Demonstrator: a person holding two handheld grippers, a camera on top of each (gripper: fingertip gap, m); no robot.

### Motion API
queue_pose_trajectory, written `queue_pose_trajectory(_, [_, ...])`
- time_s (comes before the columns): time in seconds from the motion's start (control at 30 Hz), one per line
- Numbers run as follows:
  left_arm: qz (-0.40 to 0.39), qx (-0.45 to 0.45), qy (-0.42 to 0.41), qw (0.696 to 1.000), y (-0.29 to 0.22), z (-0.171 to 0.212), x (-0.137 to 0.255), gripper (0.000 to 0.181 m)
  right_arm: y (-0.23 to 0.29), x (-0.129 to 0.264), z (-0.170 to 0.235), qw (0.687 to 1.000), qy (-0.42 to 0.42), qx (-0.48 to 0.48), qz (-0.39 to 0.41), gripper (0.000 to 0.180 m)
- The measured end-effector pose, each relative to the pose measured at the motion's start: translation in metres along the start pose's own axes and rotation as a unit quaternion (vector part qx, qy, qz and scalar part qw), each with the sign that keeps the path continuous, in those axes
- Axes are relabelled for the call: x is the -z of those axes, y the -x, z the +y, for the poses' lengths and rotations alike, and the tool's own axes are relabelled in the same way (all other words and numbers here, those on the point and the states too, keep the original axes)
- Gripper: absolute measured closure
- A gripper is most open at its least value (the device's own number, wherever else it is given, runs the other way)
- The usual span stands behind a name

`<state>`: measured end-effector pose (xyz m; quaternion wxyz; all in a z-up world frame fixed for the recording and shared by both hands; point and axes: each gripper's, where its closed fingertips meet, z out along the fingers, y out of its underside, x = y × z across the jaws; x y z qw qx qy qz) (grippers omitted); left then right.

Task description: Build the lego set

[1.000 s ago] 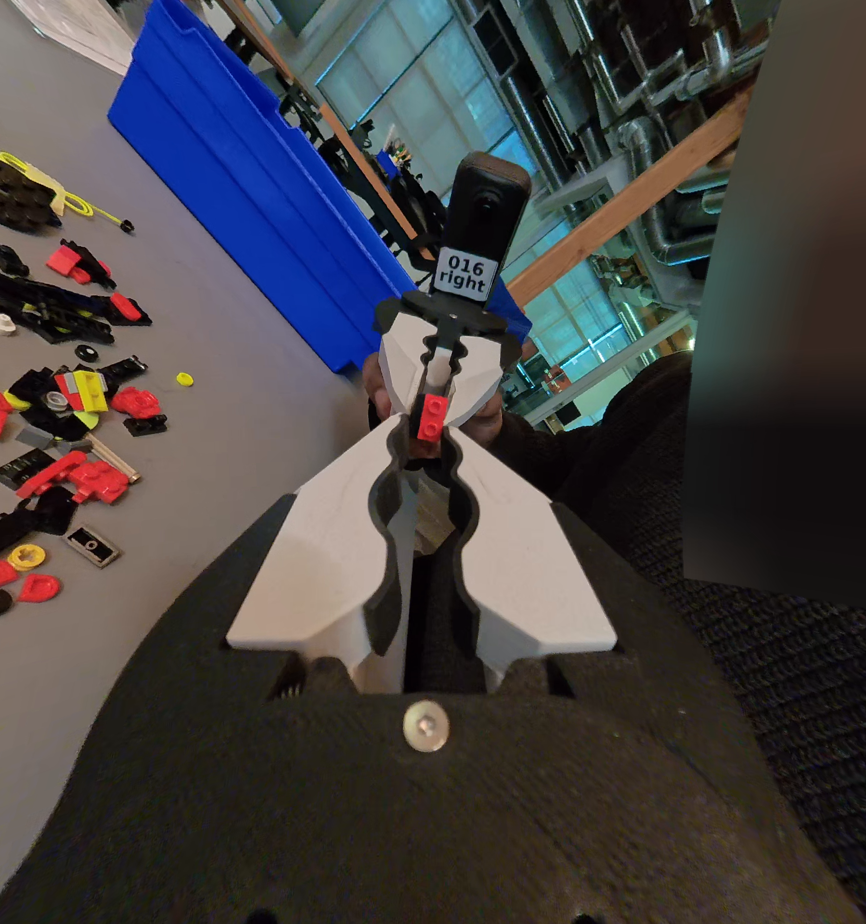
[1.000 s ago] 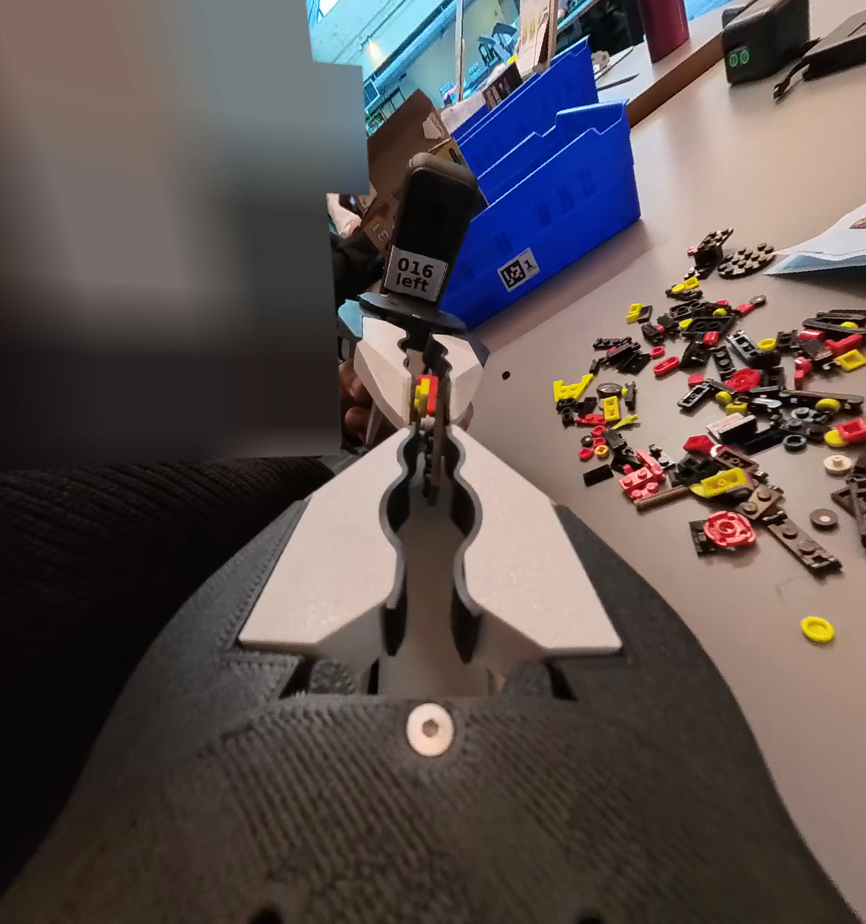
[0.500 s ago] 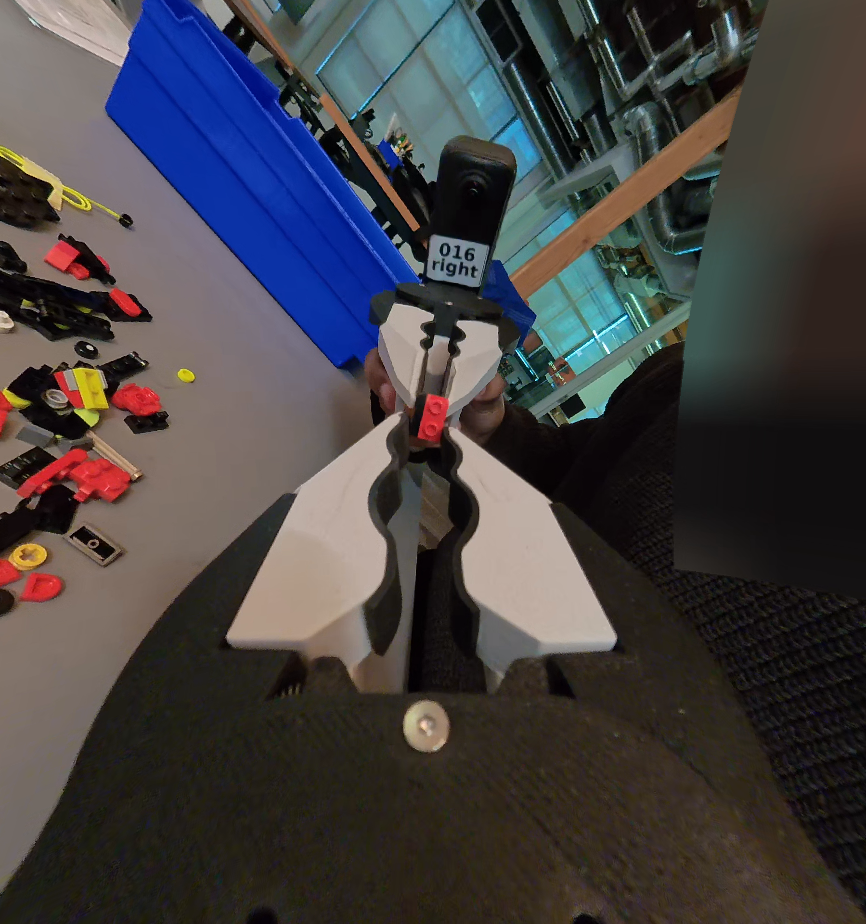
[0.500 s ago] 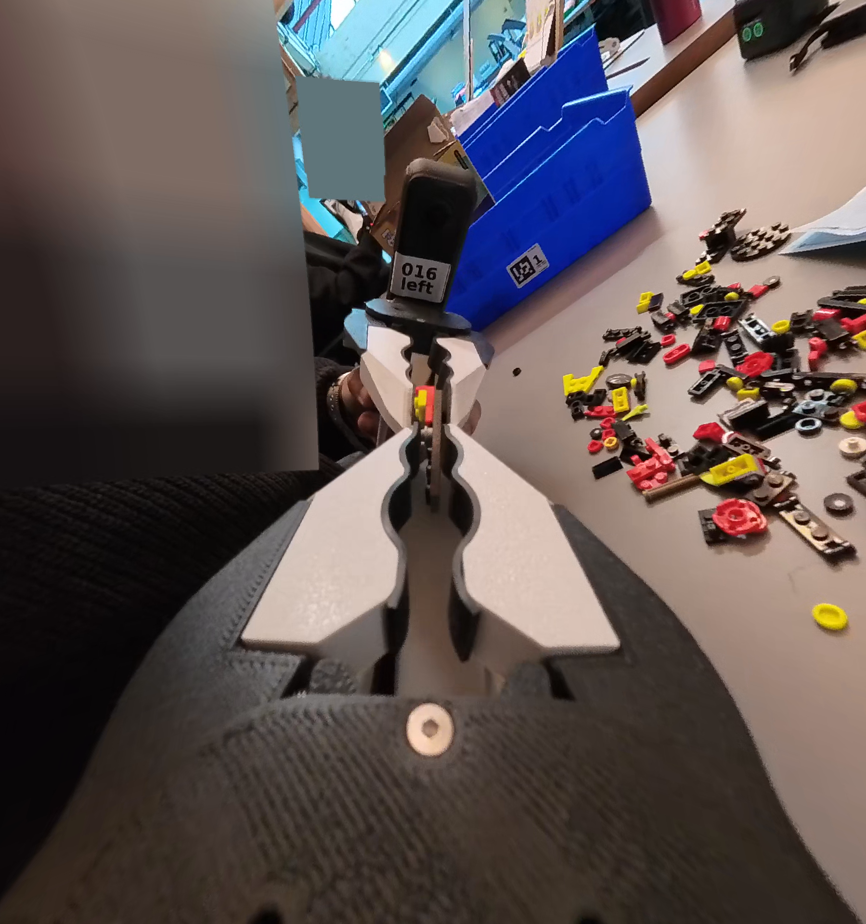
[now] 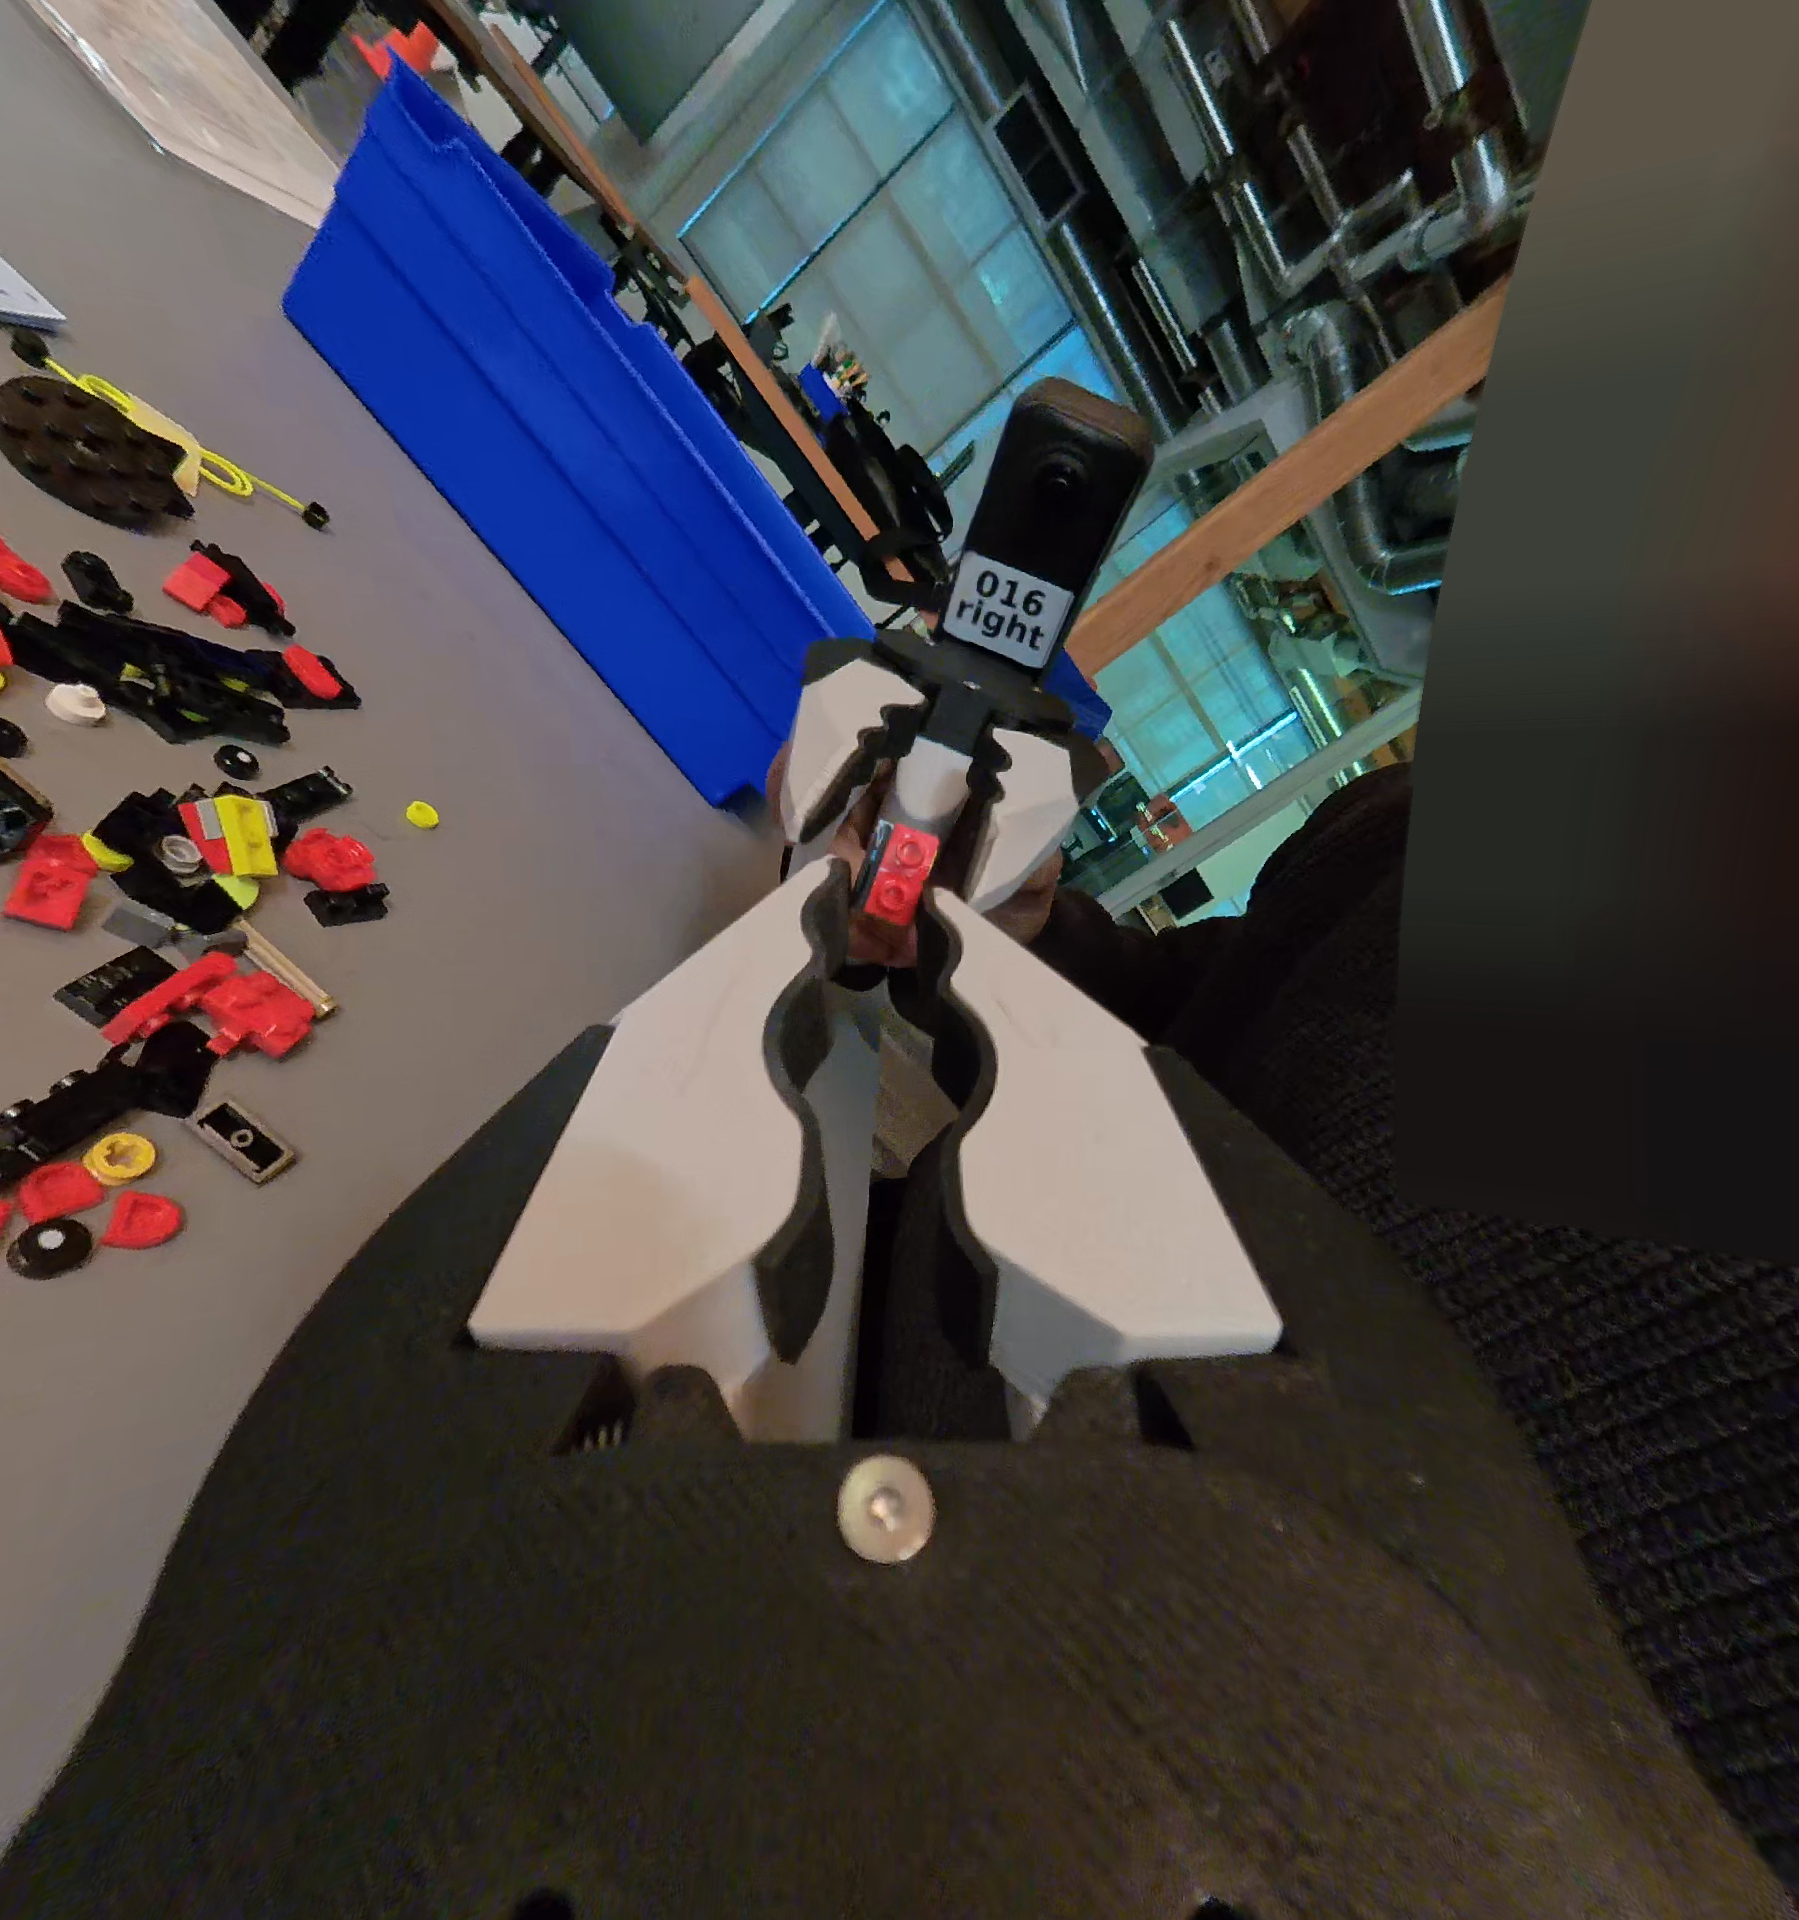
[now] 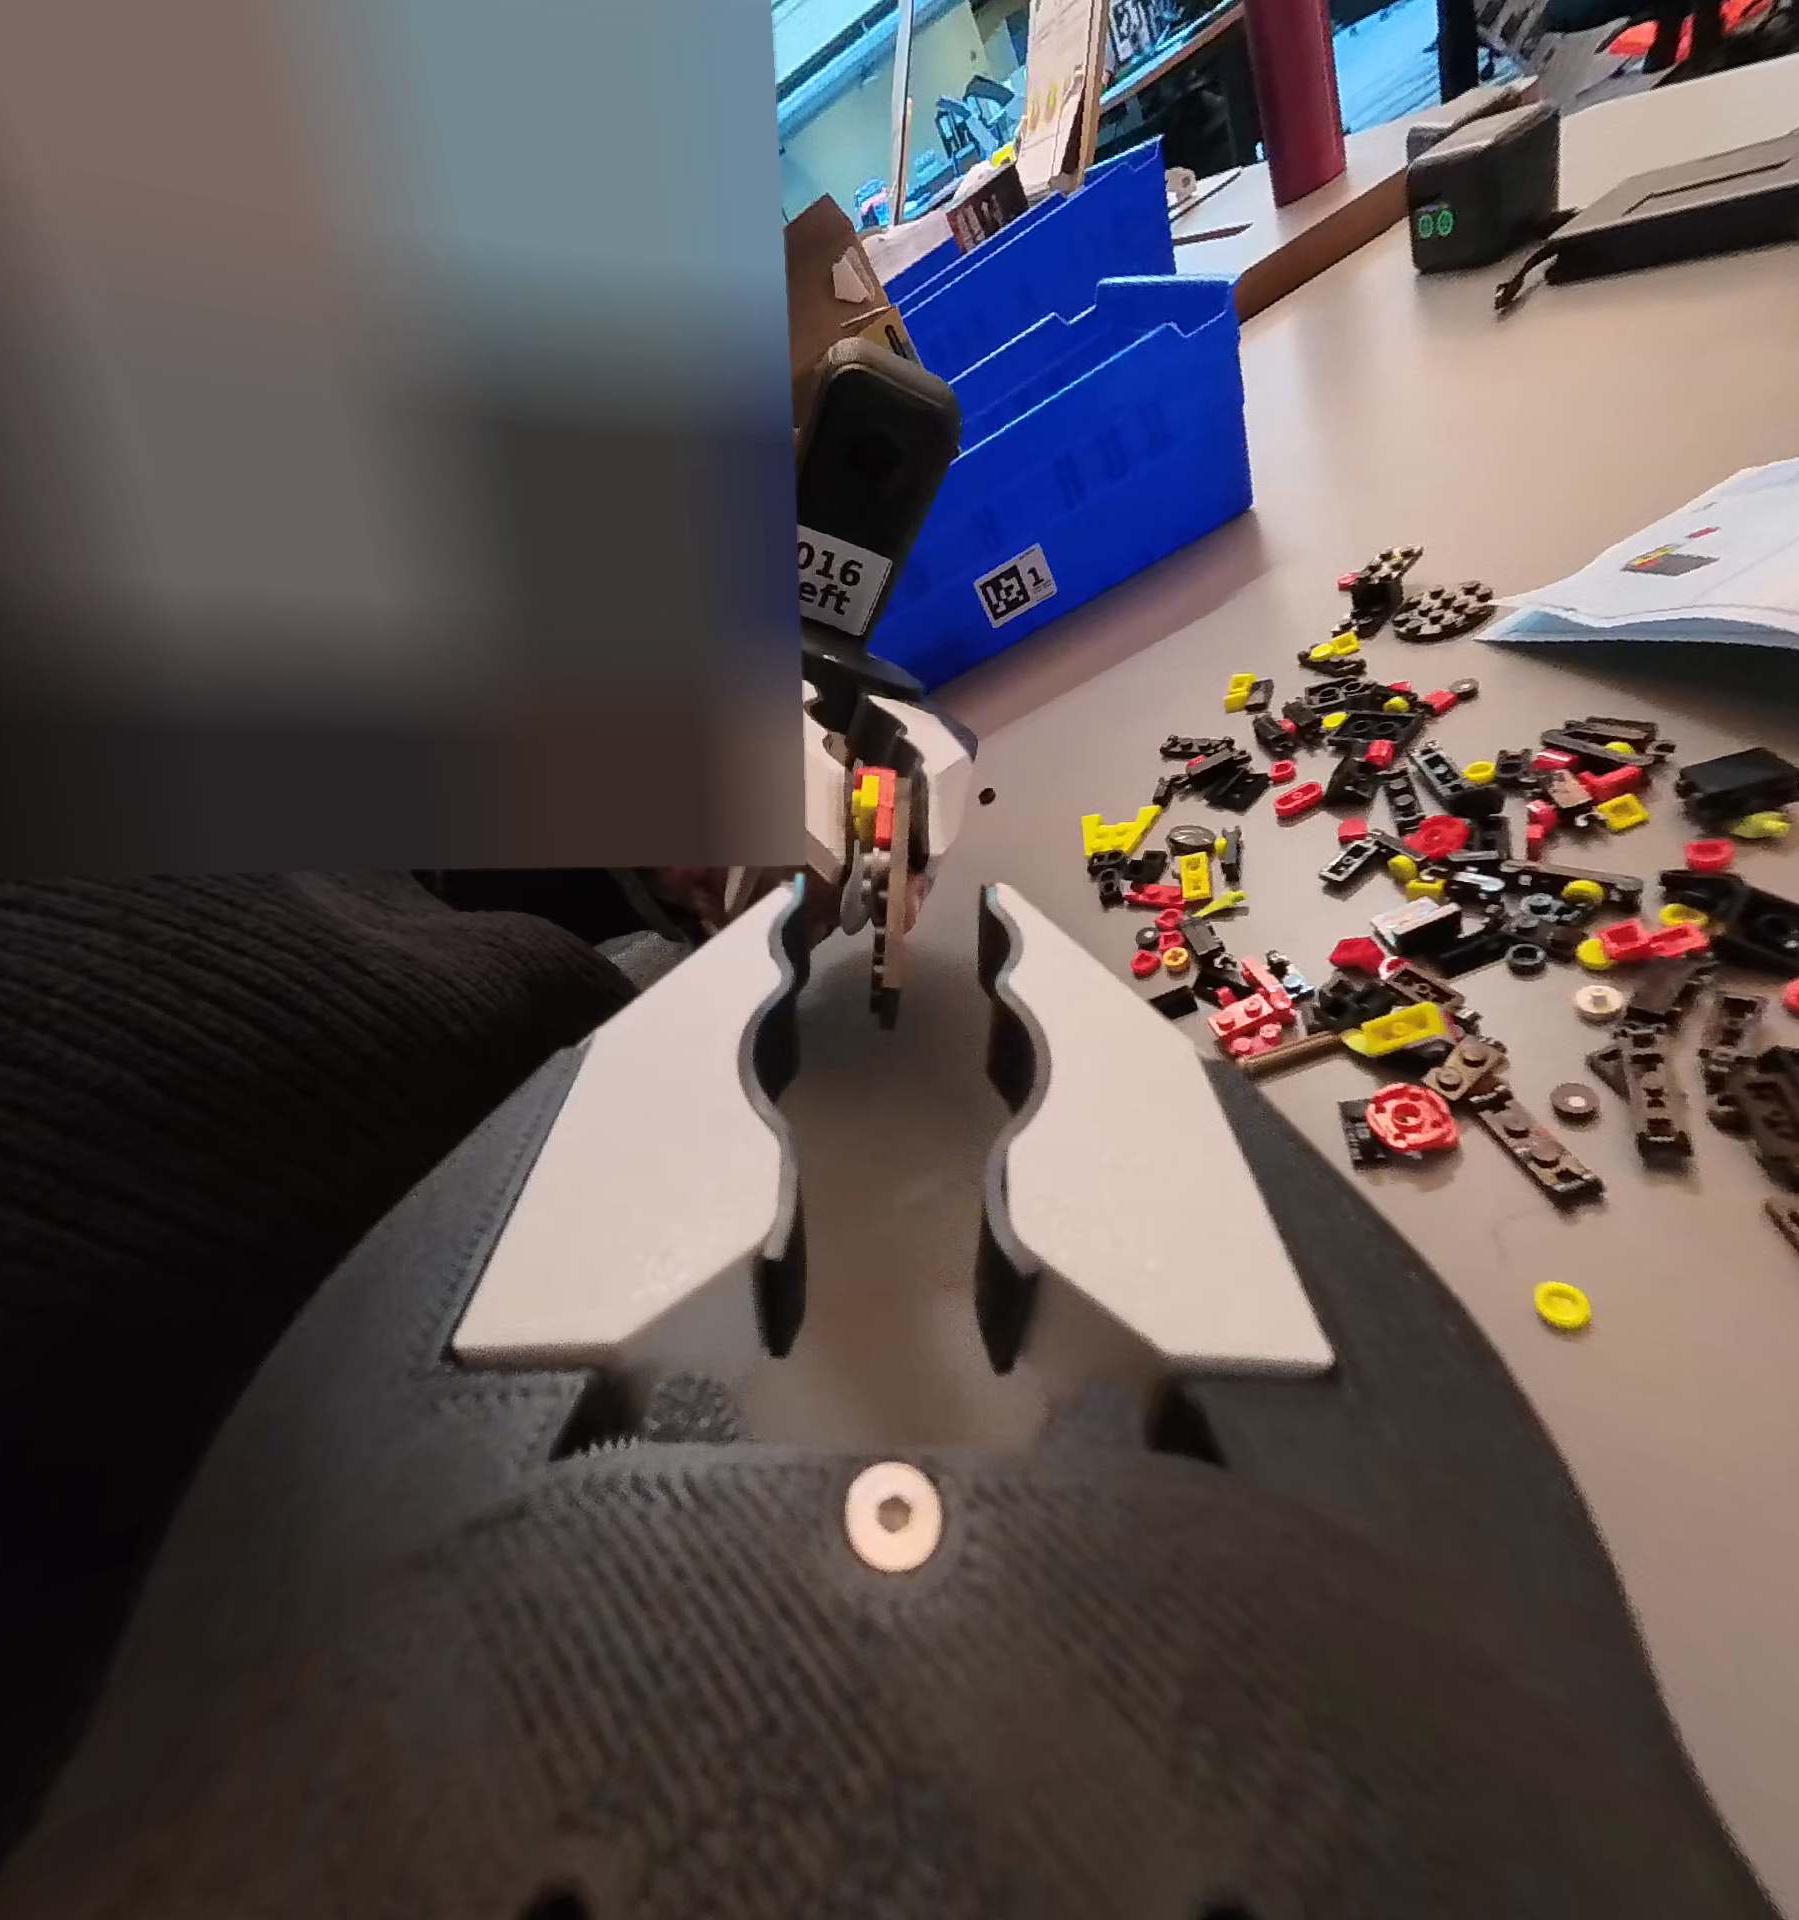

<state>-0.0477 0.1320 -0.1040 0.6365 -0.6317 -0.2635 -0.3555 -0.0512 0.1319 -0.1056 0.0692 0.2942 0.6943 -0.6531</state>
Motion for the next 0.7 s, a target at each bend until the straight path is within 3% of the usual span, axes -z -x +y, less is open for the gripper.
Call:
queue_pose_trajectory(0.23, [0.005, -0.012, -0.002, 1.000, -0.004, 0.000, -0.001, 0.171, 0.003, -0.002, 0.001, 1.000, 0.001, 0.002, -0.007, 0.154])
queue_pose_trajectory(0.43, [0.010, 0.004, -0.004, 1.000, -0.003, 0.000, -0.001, 0.171, 0.005, -0.002, 0.003, 1.000, 0.009, 0.018, -0.007, 0.175])
queue_pose_trajectory(0.5, [0.014, 0.015, -0.003, 1.000, -0.003, -0.001, -0.001, 0.170, 0.005, -0.002, 0.002, 1.000, 0.001, -0.009, -0.019, 0.175])
queue_pose_trajectory(0.57, [0.017, 0.024, -0.010, 1.000, -0.002, -0.004, 0.001, 0.155, 0.003, 0.000, -0.002, 0.998, -0.018, -0.053, -0.034, 0.175])
queue_pose_trajectory(0.7, [-0.003, 0.003, -0.030, 1.000, 0.001, -0.013, 0.006, 0.142, -0.002, 0.002, 0.000, 0.976, -0.033, -0.197, -0.088, 0.175])
